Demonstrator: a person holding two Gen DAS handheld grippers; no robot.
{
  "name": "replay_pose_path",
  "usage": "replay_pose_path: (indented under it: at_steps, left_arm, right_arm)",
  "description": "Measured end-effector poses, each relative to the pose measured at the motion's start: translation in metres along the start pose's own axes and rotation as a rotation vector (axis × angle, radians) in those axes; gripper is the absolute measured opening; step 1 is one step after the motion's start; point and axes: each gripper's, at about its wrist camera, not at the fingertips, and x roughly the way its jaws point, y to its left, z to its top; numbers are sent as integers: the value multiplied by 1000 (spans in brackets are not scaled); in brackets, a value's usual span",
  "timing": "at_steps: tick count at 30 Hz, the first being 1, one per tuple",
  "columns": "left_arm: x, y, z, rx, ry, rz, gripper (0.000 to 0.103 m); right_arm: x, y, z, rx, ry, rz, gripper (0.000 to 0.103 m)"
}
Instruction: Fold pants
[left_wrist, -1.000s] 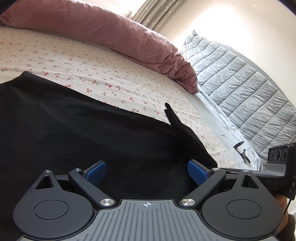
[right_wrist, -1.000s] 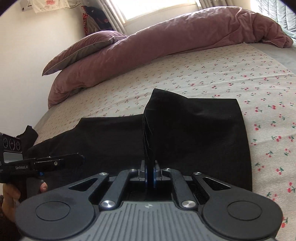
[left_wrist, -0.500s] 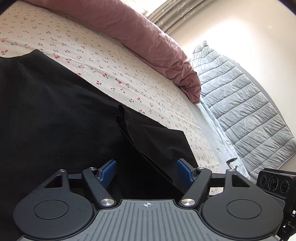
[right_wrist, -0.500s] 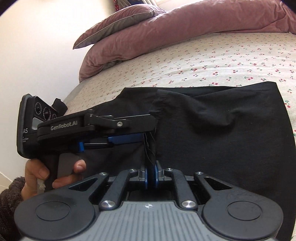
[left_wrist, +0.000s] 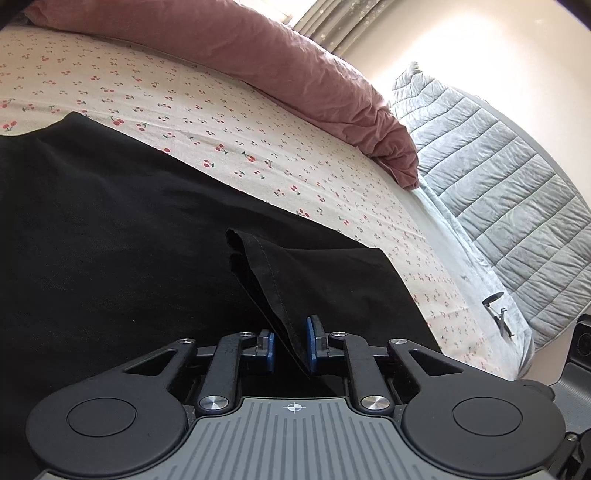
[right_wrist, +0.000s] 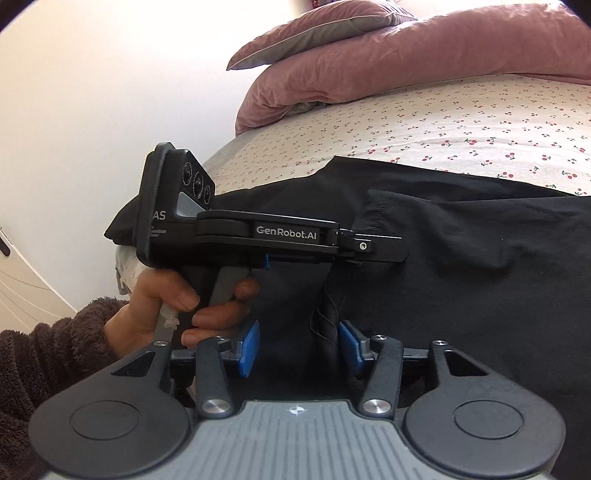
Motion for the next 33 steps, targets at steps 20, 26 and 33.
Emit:
replay_pose_path:
  at_steps: [20, 26, 33]
  left_arm:
    - [-68, 29, 35, 130, -15, 258, 1]
    - [-100, 43, 46, 141, -46, 350, 1]
    - [-142, 74, 60, 134, -70, 467, 1]
  right_arm:
    - [-1, -27, 4, 47, -72, -253, 72]
    - [19, -15, 9, -32, -33, -273, 75]
    - [40, -1, 16, -88, -20, -270, 77]
